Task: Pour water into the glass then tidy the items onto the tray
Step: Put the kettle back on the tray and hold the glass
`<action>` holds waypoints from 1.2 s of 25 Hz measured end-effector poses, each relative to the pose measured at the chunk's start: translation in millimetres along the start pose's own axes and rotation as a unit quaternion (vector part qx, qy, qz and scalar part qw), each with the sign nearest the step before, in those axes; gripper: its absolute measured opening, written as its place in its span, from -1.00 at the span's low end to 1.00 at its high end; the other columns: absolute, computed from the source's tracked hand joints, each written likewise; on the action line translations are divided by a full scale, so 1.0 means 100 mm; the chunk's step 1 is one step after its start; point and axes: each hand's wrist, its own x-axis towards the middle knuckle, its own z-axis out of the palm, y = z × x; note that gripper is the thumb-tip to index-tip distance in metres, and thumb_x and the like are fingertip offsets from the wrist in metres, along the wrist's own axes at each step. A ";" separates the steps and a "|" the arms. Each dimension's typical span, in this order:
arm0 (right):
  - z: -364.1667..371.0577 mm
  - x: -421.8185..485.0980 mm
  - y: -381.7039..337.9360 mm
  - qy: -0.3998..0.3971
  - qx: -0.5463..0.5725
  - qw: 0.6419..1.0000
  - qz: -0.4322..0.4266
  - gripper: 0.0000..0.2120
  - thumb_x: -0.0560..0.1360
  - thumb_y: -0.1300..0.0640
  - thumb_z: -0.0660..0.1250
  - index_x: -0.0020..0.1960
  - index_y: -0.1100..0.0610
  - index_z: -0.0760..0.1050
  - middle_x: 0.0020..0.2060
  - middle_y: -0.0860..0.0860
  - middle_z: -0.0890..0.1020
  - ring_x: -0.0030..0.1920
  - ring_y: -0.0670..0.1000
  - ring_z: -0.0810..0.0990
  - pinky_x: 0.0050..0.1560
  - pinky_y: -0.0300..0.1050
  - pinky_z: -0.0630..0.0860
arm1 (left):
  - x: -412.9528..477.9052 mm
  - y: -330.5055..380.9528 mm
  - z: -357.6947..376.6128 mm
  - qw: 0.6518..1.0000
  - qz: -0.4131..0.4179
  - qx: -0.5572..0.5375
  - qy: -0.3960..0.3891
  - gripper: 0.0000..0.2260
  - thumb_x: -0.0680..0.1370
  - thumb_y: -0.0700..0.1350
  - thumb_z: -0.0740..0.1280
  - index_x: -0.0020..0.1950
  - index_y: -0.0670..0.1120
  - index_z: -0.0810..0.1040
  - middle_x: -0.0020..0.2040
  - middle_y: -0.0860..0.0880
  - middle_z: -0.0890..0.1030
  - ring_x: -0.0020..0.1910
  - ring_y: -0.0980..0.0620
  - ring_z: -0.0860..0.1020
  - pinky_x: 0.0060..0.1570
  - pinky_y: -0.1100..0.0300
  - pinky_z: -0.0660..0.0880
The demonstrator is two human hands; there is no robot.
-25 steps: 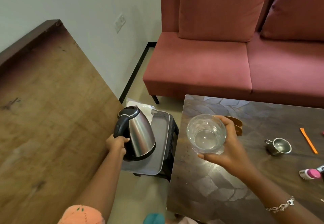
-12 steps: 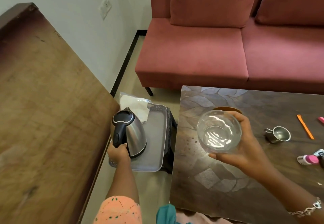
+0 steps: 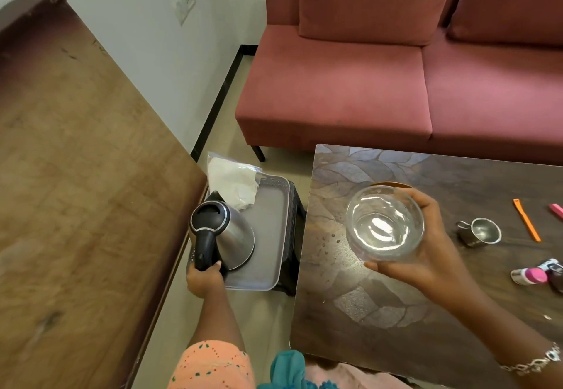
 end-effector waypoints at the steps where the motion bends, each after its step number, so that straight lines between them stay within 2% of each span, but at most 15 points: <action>1: -0.01 -0.01 0.00 0.001 0.001 1.000 -0.001 -0.13 0.07 0.03 0.53 0.26 -0.05 0.16 0.21 -0.16 0.38 0.24 -0.08 0.42 0.20 -0.45 0.37 | -0.01 -0.01 -0.02 1.000 0.001 0.021 -0.001 -0.51 0.32 -0.36 0.47 0.24 -0.25 0.50 0.16 -0.32 0.57 0.14 -0.34 0.52 0.16 -0.14 0.46; 7: -0.01 -0.03 0.07 0.002 0.006 1.000 -0.013 -0.13 0.08 0.02 0.53 0.28 -0.02 0.16 0.20 -0.21 0.36 0.24 -0.17 0.40 0.17 -0.50 0.35 | 0.05 -0.03 -0.10 0.997 0.004 0.072 -0.036 -0.54 0.32 -0.41 0.42 0.22 -0.27 0.49 0.14 -0.33 0.57 0.11 -0.35 0.52 0.14 -0.17 0.48; 10: -0.01 -0.03 0.09 -0.004 0.013 1.000 -0.026 -0.14 0.10 0.03 0.54 0.28 -0.05 0.15 0.18 -0.34 0.33 0.21 -0.28 0.38 0.15 -0.51 0.36 | 0.01 -0.03 -0.16 0.996 0.013 0.074 -0.040 -0.57 0.33 -0.43 0.39 0.19 -0.30 0.50 0.12 -0.35 0.57 0.10 -0.34 0.53 0.13 -0.14 0.48; 13: -0.02 -0.02 0.14 -0.007 0.009 0.999 -0.030 -0.11 0.13 0.11 0.60 0.31 0.03 0.15 0.13 -0.48 0.29 0.21 -0.30 0.36 0.14 -0.51 0.36 | -0.10 0.17 -0.22 0.998 0.039 -0.040 -0.028 -0.48 0.34 -0.49 0.34 0.29 -0.28 0.42 0.24 -0.33 0.48 0.20 -0.30 0.48 0.22 -0.10 0.42; 15: -0.03 -0.02 0.19 -0.004 0.011 0.999 -0.034 -0.10 0.13 0.13 0.61 0.31 0.06 0.16 0.12 -0.48 0.30 0.20 -0.31 0.37 0.12 -0.53 0.36 | -0.31 0.46 -0.21 0.989 0.117 -0.085 0.026 -0.50 0.37 -0.43 0.35 0.31 -0.26 0.39 0.30 -0.31 0.41 0.26 -0.25 0.43 0.29 -0.08 0.37; 16: -0.04 -0.02 0.20 -0.005 0.017 0.999 -0.034 -0.11 0.13 0.11 0.60 0.30 0.04 0.16 0.12 -0.47 0.31 0.19 -0.32 0.38 0.10 -0.53 0.36 | -0.48 0.63 -0.17 0.983 0.148 -0.107 0.028 -0.54 0.40 -0.38 0.36 0.29 -0.25 0.40 0.29 -0.30 0.41 0.26 -0.24 0.43 0.27 -0.05 0.39; 17: -0.06 -0.03 0.22 -0.005 0.024 0.999 -0.032 -0.12 0.14 0.10 0.59 0.30 0.01 0.15 0.13 -0.45 0.32 0.19 -0.33 0.38 0.10 -0.53 0.36 | -0.71 0.80 -0.12 0.978 0.154 -0.140 -0.009 -0.60 0.44 -0.32 0.36 0.26 -0.25 0.41 0.26 -0.27 0.45 0.25 -0.23 0.44 0.22 0.01 0.43; 18: -0.08 -0.04 0.23 -0.004 0.029 0.999 -0.031 -0.13 0.14 0.10 0.58 0.29 -0.03 0.15 0.12 -0.44 0.33 0.19 -0.32 0.39 0.09 -0.53 0.37 | -1.00 0.97 -0.08 0.970 0.135 -0.179 -0.089 -0.63 0.47 -0.26 0.36 0.26 -0.23 0.42 0.23 -0.23 0.50 0.25 -0.19 0.46 0.16 0.11 0.45; 19: -0.10 -0.05 0.25 -0.002 0.034 0.999 -0.032 -0.14 0.15 0.11 0.58 0.28 -0.06 0.14 0.12 -0.45 0.33 0.19 -0.31 0.39 0.09 -0.52 0.38 | -1.30 1.11 -0.06 0.953 0.099 -0.200 -0.205 -0.61 0.48 -0.17 0.36 0.27 -0.22 0.42 0.23 -0.19 0.51 0.27 -0.15 0.46 0.14 0.16 0.43; 21: -0.16 -0.06 0.28 0.003 0.038 0.998 -0.042 -0.15 0.15 0.10 0.58 0.27 -0.08 0.15 0.11 -0.47 0.33 0.20 -0.31 0.39 0.08 -0.52 0.38 | -1.80 1.27 -0.05 0.885 0.013 -0.171 -0.433 -0.36 0.40 0.08 0.36 0.37 -0.21 0.33 0.32 -0.20 0.44 0.34 -0.14 0.39 0.27 0.07 0.36; 23: -0.22 -0.06 0.31 0.008 0.042 0.998 -0.052 -0.16 0.15 0.06 0.57 0.27 -0.05 0.15 0.12 -0.47 0.33 0.20 -0.29 0.40 0.09 -0.52 0.38 | -2.10 1.31 -0.05 0.822 -0.035 -0.099 -0.559 -0.11 0.25 0.30 0.38 0.41 -0.19 0.27 0.36 -0.23 0.40 0.36 -0.18 0.37 0.38 -0.07 0.28; 25: -0.33 -0.07 0.33 0.013 0.046 0.997 -0.057 -0.17 0.15 0.00 0.55 0.28 -0.05 0.16 0.13 -0.46 0.32 0.21 -0.28 0.40 0.10 -0.50 0.39 | -2.34 1.31 -0.03 0.785 -0.060 -0.055 -0.614 0.04 0.05 0.39 0.46 0.36 -0.19 0.33 0.31 -0.23 0.45 0.29 -0.19 0.43 0.35 -0.10 0.30; 26: -0.38 -0.08 0.35 0.016 0.049 0.997 -0.057 -0.18 0.16 -0.02 0.54 0.28 -0.06 0.15 0.14 -0.45 0.32 0.21 -0.27 0.40 0.10 -0.49 0.39 | -2.44 1.31 -0.01 0.775 -0.070 -0.050 -0.626 0.06 -0.01 0.38 0.49 0.32 -0.20 0.37 0.26 -0.22 0.49 0.23 -0.16 0.47 0.30 -0.09 0.33; 30: -0.64 -0.14 0.46 0.024 0.061 0.997 -0.045 -0.17 0.15 0.00 0.54 0.26 -0.19 0.14 0.16 -0.42 0.35 0.22 -0.26 0.41 0.09 -0.50 0.38 | -2.81 1.31 0.15 0.742 -0.106 -0.100 -0.655 -0.07 0.01 0.17 0.62 0.27 -0.20 0.44 0.10 -0.21 0.55 -0.04 -0.05 0.57 0.01 0.06 0.55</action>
